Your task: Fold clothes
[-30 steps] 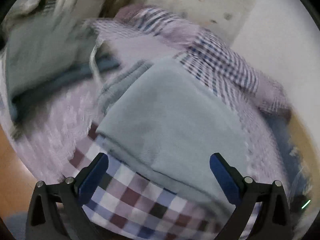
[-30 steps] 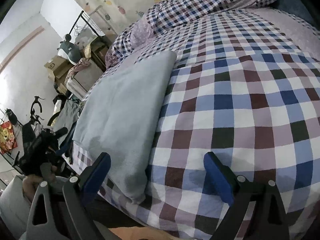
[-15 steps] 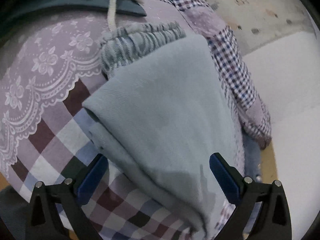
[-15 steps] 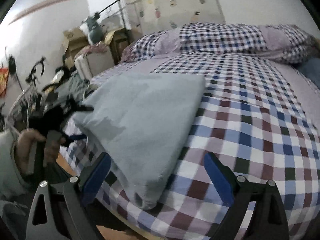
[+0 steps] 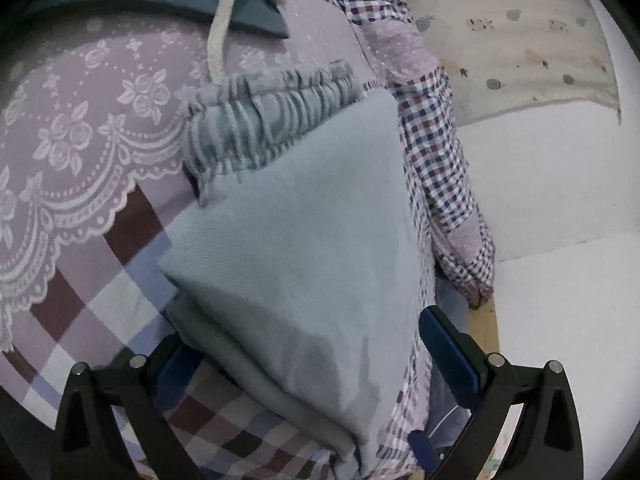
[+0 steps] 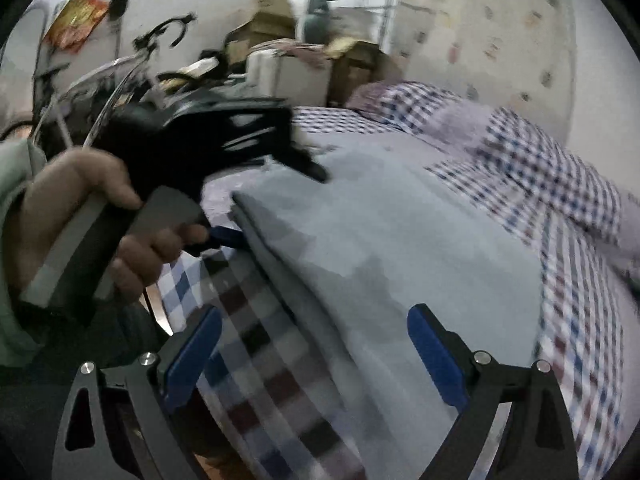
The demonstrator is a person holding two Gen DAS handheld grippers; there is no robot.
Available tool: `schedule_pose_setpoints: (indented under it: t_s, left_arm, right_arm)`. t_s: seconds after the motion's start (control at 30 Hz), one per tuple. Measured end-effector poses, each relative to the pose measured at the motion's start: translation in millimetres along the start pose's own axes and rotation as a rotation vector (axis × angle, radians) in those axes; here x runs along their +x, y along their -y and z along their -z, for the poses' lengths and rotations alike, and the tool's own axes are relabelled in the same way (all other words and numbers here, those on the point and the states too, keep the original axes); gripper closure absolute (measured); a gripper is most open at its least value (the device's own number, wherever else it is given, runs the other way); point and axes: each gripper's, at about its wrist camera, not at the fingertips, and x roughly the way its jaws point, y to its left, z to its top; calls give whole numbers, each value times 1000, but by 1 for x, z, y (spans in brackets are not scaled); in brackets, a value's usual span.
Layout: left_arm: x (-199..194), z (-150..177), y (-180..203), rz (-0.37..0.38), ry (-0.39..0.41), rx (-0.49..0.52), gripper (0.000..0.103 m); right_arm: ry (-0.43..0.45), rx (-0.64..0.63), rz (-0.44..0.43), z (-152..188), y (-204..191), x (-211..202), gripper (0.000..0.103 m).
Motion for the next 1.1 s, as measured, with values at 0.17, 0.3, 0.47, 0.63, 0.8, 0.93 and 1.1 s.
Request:
schedule_pose_setpoints:
  t_s: [0.17, 0.3, 0.47, 0.63, 0.8, 0.93, 1.1]
  left_arm:
    - [-8, -22, 1, 84, 73, -16, 0]
    - [-3, -31, 3, 189, 20, -26, 0]
    - [-8, -40, -6, 348, -28, -72, 0]
    - [-11, -49, -5, 453, -66, -96, 0]
    - [-14, -47, -13, 459, -51, -128, 0]
    - [-10, -46, -10, 442, -48, -111, 0]
    - [-6, -43, -12, 396, -33, -106, 0]
  right_arm:
    - [11, -123, 32, -17, -28, 35, 7]
    - [9, -157, 81, -25, -35, 62, 7]
    - [11, -200, 147, -30, -41, 91, 8]
    - [-42, -232, 218, -32, -37, 120, 63]
    - [-82, -59, 83, -50, 0, 117, 75]
    - [-100, 87, -9, -59, 23, 113, 77]
    - [-89, 244, -87, -68, 46, 103, 78]
